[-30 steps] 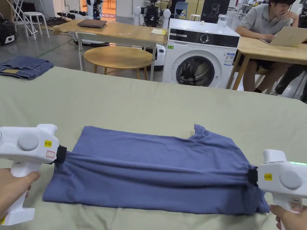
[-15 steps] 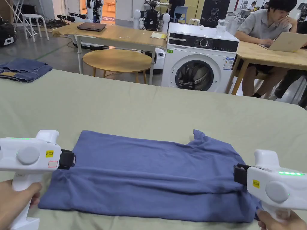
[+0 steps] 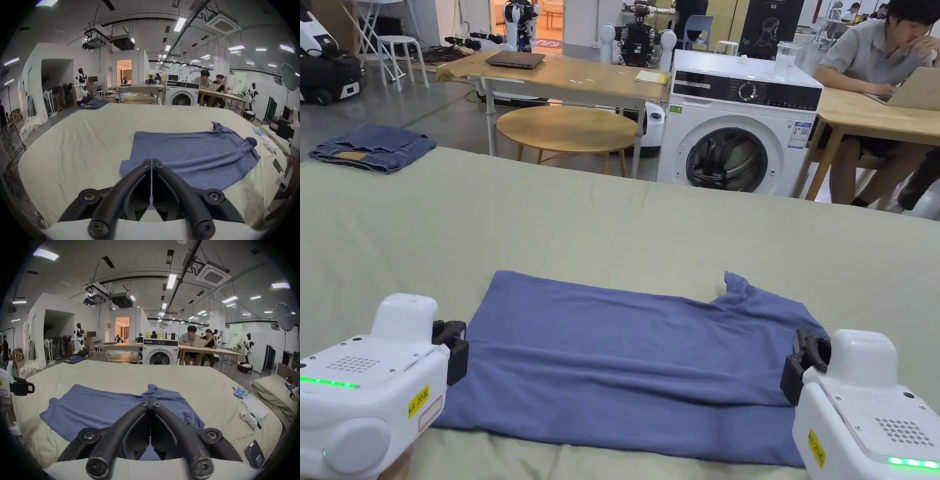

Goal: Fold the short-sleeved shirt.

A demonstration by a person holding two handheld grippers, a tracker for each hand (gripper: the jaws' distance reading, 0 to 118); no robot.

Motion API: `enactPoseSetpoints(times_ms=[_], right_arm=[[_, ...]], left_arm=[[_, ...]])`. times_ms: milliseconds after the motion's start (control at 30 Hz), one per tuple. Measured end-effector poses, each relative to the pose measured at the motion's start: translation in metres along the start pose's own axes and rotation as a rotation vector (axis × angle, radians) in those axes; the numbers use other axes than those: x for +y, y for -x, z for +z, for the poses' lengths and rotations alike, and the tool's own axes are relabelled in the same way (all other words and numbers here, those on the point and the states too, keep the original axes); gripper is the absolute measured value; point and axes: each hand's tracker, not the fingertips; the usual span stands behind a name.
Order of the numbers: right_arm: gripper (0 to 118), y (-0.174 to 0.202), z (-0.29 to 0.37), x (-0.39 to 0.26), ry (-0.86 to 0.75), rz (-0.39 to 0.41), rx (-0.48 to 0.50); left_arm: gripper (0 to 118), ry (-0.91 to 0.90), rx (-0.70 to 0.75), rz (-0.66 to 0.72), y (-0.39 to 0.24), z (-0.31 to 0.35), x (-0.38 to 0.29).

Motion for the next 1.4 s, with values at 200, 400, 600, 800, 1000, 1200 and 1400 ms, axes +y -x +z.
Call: enactPoseSetpoints(times_ms=[200,400,600,800,1000,1200,1400], right_arm=[[0,0.000,0.002,-0.011,0.037,-0.023,0.013],[0,-0.010,-0.004,-0.027,0.112,-0.024,0.005],[0,-0.022,-0.004,-0.037,0.166,-0.021,-0.021],[0,-0.042,0.000,-0.047,0.223,-0.017,-0.059],[0,-0.082,-0.012,-0.047,0.317,-0.036,-0.087],[34,-0.136,-0.050,-0.035,0.486,-0.063,-0.106],[57,-0.155,-0.088,-0.041,0.599,-0.104,-0.065]], left_arm=[[0,0.201,-0.002,0.058,0.033,-0.013,-0.005],[12,0.475,-0.055,0.173,0.074,-0.075,-0.004],[53,0.688,-0.022,0.160,0.069,-0.119,-0.021],[50,0.719,0.058,0.060,0.051,-0.126,-0.027],[2,0.673,-0.009,-0.009,0.039,-0.114,-0.032],[2,0.609,-0.025,0.026,0.046,-0.093,-0.030],[2,0.598,-0.034,0.039,0.046,-0.089,-0.027]])
